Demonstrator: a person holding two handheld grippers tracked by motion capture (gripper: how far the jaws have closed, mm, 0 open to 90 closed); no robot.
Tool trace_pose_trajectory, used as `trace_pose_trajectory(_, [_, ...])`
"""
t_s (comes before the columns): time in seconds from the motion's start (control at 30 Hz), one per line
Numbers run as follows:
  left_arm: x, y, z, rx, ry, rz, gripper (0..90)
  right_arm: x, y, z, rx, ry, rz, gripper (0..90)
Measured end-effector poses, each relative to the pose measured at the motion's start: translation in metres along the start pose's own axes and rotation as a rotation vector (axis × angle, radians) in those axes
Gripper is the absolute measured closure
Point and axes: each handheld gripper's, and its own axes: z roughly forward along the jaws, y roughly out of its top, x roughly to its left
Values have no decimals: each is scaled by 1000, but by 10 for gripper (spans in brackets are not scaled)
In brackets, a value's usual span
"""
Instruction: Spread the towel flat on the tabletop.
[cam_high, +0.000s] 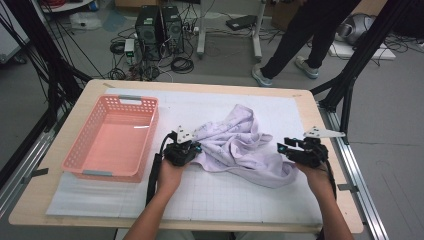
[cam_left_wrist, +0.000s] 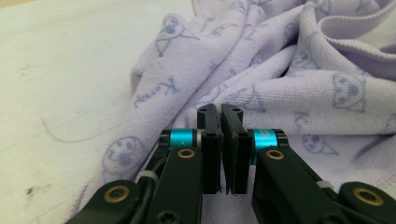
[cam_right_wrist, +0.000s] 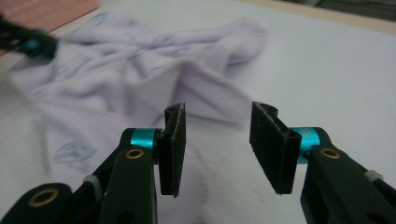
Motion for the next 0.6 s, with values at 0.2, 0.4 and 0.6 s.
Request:
trace_pose_trajectory(0.2, [0,-1,2,-5,4,-17,861,26,-4,43,143,94,-94,523])
trace_pose_trajectory(0.4, [12,-4,-3,-24,46,-62,898,25,-17,63,241,47,-108,731])
trace_pose_trajectory(0.6, [21,-13,-9,-51,-17,-109,896,13,-25,48,247,40,-67,874])
